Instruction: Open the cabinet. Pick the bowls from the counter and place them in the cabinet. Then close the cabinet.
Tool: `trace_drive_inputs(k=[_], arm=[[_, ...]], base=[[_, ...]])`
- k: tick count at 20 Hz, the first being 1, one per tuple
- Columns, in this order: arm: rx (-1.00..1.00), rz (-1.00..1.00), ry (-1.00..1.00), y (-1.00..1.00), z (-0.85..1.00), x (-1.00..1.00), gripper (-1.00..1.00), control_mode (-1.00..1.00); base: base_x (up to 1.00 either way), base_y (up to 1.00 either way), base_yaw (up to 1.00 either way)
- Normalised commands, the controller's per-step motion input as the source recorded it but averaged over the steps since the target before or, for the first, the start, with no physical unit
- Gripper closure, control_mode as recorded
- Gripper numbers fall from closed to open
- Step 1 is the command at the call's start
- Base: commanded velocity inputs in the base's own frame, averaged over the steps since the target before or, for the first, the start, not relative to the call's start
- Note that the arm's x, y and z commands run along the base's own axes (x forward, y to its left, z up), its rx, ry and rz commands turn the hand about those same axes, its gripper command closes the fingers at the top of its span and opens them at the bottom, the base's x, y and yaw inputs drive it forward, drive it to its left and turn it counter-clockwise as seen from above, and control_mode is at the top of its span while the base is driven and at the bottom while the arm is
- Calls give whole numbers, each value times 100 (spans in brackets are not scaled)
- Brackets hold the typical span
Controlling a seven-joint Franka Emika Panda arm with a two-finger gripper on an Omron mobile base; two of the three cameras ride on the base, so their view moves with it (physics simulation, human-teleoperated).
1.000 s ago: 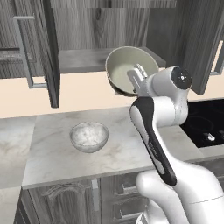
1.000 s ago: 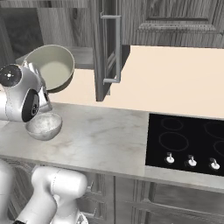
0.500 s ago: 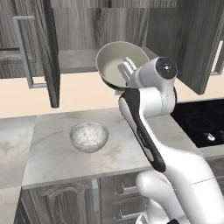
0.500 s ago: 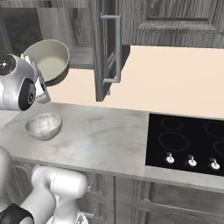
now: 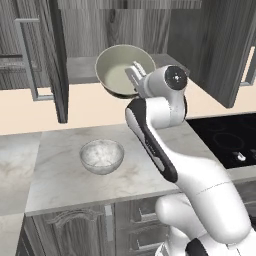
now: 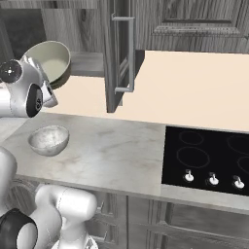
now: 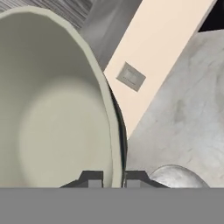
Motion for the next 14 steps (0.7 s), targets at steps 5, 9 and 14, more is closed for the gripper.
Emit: trace_drive_inputs(k=[5,9,14], arm=[[0,0,-15,17,3,32,100,-100],[0,0,-18,8,15,26,100,-100],[0,0,-16,4,28,37,100,-100]], base=[[0,0,0],[0,0,0],[0,0,0]])
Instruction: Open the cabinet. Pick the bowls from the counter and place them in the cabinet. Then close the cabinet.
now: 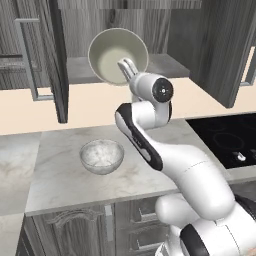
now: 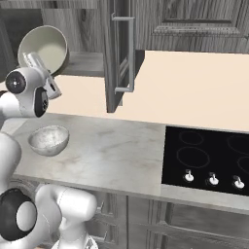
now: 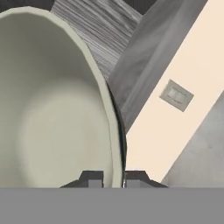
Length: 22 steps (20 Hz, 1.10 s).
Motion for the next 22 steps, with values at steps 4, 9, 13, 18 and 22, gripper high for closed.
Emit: trace_drive_inputs(k=[4,9,13,18,22], arm=[[0,1,-7,8,29,43,100,-100],[0,5,2,10,14,45,100,-100],[0,5,11,0,9,28,100,-100],[0,5,8,0,10,37,100,-100],[0,3,0,1,0,28,100,-100]], base=[[0,0,0],[0,0,0],[0,0,0],[0,0,0],[0,0,0]])
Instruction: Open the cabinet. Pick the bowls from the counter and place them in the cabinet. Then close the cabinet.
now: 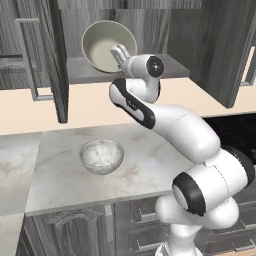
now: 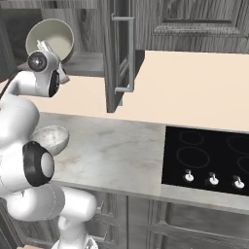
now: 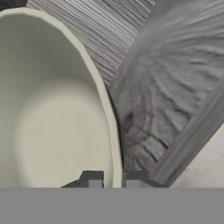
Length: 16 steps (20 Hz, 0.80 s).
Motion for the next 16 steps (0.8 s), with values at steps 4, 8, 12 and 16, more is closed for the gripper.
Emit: trace_drive_inputs(k=[4,8,12,16], arm=[[0,4,0,8,0,41,100,-100],[0,3,0,15,0,50,100,-100],[0,1,0,18,0,53,100,-100],[0,1,1,10,-2,37,100,-100]], base=[[0,0,0],[0,0,0],[0,0,0],[0,0,0]])
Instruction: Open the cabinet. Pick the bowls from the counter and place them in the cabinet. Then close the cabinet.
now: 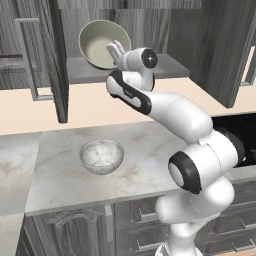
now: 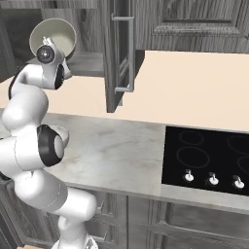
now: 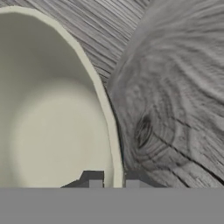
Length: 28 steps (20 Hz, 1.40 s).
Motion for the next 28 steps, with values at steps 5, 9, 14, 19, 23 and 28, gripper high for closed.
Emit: trace_drive_inputs(k=[5,9,14,19,23,28], arm=[[0,0,0,7,0,29,100,-100],[0,0,0,19,0,29,100,-100],[-4,2,0,25,30,7,100,-100],[-8,10,0,13,47,0,100,-100],[0,6,0,-1,14,-9,100,-100],[6,2,0,-10,0,-47,100,-100]], base=[[0,0,0],[0,0,0],[0,0,0],[0,0,0],[0,0,0],[0,0,0]])
